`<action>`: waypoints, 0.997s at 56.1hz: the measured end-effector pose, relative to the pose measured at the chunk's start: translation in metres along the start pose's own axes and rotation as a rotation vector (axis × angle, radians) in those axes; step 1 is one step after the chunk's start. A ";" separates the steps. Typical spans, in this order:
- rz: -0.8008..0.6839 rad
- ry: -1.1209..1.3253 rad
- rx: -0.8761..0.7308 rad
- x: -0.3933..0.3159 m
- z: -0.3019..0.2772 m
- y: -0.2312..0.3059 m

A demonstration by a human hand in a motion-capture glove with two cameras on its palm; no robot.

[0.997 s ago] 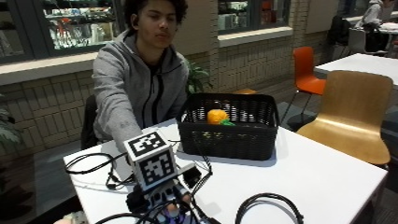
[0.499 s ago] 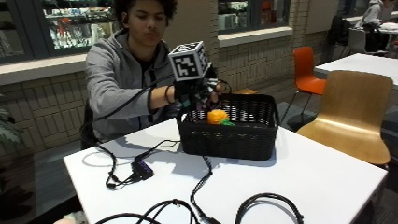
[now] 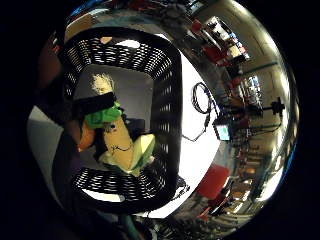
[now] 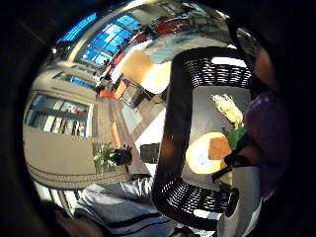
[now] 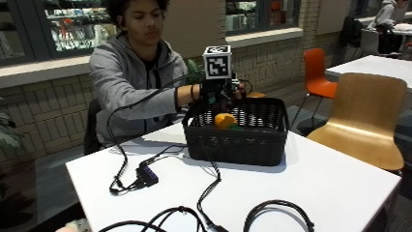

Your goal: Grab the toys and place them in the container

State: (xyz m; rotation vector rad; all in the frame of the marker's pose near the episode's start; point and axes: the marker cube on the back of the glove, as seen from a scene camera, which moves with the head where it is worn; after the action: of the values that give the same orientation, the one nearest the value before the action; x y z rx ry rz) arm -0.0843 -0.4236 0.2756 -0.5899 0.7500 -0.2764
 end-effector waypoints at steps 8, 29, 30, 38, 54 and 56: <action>0.054 0.070 -0.107 0.024 -0.003 0.013; 0.000 0.046 -0.105 0.063 -0.016 0.126; -0.012 0.050 -0.107 0.065 -0.015 0.137; 0.022 0.080 -0.090 0.084 0.004 0.225; 0.329 -0.038 -0.069 0.133 0.039 0.349; 0.338 -0.047 -0.057 0.134 0.041 0.357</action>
State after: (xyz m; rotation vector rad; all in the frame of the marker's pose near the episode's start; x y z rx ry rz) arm 0.0502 -0.1787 0.0131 -0.5121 0.8004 0.0708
